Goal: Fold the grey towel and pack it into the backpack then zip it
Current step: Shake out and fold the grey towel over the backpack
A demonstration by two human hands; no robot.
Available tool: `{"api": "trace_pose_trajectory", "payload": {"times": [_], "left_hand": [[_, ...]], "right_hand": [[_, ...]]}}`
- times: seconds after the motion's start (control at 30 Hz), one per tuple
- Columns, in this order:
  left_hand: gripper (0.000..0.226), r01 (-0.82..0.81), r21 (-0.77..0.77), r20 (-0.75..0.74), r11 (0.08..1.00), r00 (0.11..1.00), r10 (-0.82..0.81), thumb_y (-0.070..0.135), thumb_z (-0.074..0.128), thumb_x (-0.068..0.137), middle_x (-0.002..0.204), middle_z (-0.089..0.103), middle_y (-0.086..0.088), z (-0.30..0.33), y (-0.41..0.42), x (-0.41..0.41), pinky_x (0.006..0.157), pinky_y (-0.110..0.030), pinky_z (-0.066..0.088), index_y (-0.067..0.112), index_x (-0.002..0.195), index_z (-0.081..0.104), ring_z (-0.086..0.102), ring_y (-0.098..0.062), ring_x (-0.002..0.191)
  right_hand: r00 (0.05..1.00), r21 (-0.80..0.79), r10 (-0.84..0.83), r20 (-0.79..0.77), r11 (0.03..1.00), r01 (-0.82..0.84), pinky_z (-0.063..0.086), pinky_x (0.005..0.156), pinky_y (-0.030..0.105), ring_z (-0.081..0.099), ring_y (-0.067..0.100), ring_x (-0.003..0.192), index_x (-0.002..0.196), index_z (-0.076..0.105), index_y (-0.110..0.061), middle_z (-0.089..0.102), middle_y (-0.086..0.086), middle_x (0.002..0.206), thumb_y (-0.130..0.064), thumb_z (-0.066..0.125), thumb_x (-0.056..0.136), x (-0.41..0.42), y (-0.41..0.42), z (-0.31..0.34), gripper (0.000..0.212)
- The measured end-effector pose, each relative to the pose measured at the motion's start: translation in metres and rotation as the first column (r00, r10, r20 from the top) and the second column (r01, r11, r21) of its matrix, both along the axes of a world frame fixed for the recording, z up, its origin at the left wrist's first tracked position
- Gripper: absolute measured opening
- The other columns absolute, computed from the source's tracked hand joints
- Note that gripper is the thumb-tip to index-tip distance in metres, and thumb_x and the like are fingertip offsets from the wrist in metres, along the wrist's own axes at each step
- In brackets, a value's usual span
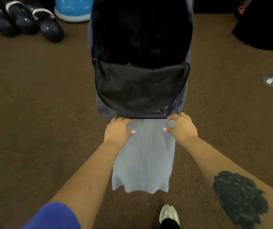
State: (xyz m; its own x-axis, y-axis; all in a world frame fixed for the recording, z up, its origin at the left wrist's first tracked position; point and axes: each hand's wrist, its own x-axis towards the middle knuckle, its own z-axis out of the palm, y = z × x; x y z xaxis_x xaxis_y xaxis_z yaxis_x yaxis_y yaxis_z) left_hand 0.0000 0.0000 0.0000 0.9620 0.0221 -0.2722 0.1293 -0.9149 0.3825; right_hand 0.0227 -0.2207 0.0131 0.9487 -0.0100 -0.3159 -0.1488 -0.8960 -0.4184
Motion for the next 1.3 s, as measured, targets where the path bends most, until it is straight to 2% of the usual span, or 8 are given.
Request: {"api": "trace_pose_trajectory", "payload": {"times": [0.2, 0.4, 0.57, 0.67, 0.73, 0.87, 0.97, 1.3], "left_hand": [[0.045, 0.015, 0.054, 0.069, 0.998, 0.997, -0.019, 0.035, 0.063, 0.084, 0.127, 0.055, -0.002, -0.012, -0.002, 0.003, 0.106, -0.039, 0.035, 0.025, 0.127, 0.054, 0.045, -0.022, 0.123], [0.016, 0.081, 0.013, 0.115, 0.997, 0.990, -0.082, 0.033, 0.063, 0.084, 0.106, 0.055, 0.001, -0.001, 0.000, 0.000, 0.097, -0.033, 0.033, 0.023, 0.097, 0.062, 0.050, -0.016, 0.105], [0.022, 0.132, -0.136, 0.065, 0.982, 0.990, -0.124, 0.025, 0.061, 0.085, 0.089, 0.061, 0.004, 0.029, 0.010, -0.013, 0.090, -0.030, 0.037, 0.028, 0.075, 0.041, 0.055, -0.014, 0.086], [0.024, 0.171, -0.132, 0.042, 0.976, 0.985, -0.167, 0.028, 0.060, 0.085, 0.075, 0.055, 0.002, 0.057, 0.016, -0.021, 0.063, -0.026, 0.040, 0.027, 0.076, 0.038, 0.052, -0.017, 0.073], [0.017, 0.190, -0.104, 0.060, 0.976, 0.981, -0.184, 0.033, 0.061, 0.086, 0.082, 0.059, 0.004, 0.083, 0.019, -0.023, 0.064, -0.027, 0.044, 0.027, 0.090, 0.045, 0.057, -0.016, 0.078], [0.036, 0.267, -0.070, 0.078, 0.961, 0.962, -0.262, 0.040, 0.061, 0.085, 0.100, 0.065, 0.007, 0.145, 0.027, -0.022, 0.078, -0.030, 0.053, 0.027, 0.117, 0.051, 0.063, -0.012, 0.090], [0.031, 0.327, -0.012, 0.110, 0.945, 0.940, -0.324, 0.043, 0.058, 0.087, 0.106, 0.063, 0.009, 0.197, 0.034, -0.018, 0.077, -0.024, 0.047, 0.028, 0.115, 0.057, 0.059, -0.011, 0.094], [0.022, 0.273, 0.304, 0.252, 0.913, 0.901, -0.354, 0.045, 0.052, 0.088, 0.093, 0.067, 0.004, 0.409, 0.075, -0.006, 0.068, -0.030, 0.046, 0.029, 0.092, 0.065, 0.063, -0.019, 0.086]], "right_hand": [[0.998, -0.013, -0.023, -0.064, 1.000, 0.022, 0.046, 0.093, 0.041, 0.040, 0.027, 0.122, 0.122, 0.053, -0.018, 0.045, 0.006, 0.123, -0.026, 0.070, 0.083, 0.004, 0.003, -0.019, 0.043], [0.995, -0.041, 0.055, -0.080, 0.997, -0.058, 0.046, 0.086, 0.038, 0.043, 0.023, 0.104, 0.083, 0.054, -0.018, 0.044, 0.000, 0.095, -0.022, 0.067, 0.084, 0.001, 0.006, -0.008, 0.014], [0.992, 0.073, 0.114, -0.062, 0.991, -0.109, 0.034, 0.056, 0.024, 0.046, 0.017, 0.072, 0.060, 0.042, -0.019, 0.048, -0.004, 0.065, -0.003, 0.060, 0.069, -0.006, 0.002, 0.030, 0.025], [0.986, 0.100, 0.145, -0.088, 0.986, -0.136, 0.032, 0.049, 0.024, 0.044, 0.014, 0.057, 0.059, 0.039, -0.018, 0.045, -0.002, 0.058, -0.002, 0.058, 0.068, -0.008, 0.000, 0.067, 0.027], [0.983, 0.067, 0.164, -0.080, 0.985, -0.159, 0.032, 0.051, 0.025, 0.047, 0.016, 0.059, 0.060, 0.038, -0.022, 0.047, -0.004, 0.060, -0.005, 0.060, 0.068, -0.008, -0.001, 0.094, 0.028], [0.967, 0.039, 0.235, -0.095, 0.972, -0.232, 0.039, 0.067, 0.027, 0.056, 0.018, 0.079, 0.081, 0.050, -0.031, 0.055, -0.010, 0.078, -0.015, 0.069, 0.077, -0.006, -0.003, 0.155, 0.026], [0.950, -0.024, 0.301, -0.083, 0.952, -0.304, 0.041, 0.072, 0.028, 0.057, 0.018, 0.089, 0.099, 0.061, -0.025, 0.062, -0.002, 0.096, -0.025, 0.068, 0.084, -0.004, -0.001, 0.215, 0.016], [0.943, -0.213, 0.300, 0.143, 0.940, -0.267, 0.045, 0.073, 0.033, 0.059, 0.021, 0.087, 0.083, 0.068, -0.016, 0.064, 0.003, 0.092, -0.046, 0.071, 0.075, -0.003, -0.012, 0.456, 0.031]]}}
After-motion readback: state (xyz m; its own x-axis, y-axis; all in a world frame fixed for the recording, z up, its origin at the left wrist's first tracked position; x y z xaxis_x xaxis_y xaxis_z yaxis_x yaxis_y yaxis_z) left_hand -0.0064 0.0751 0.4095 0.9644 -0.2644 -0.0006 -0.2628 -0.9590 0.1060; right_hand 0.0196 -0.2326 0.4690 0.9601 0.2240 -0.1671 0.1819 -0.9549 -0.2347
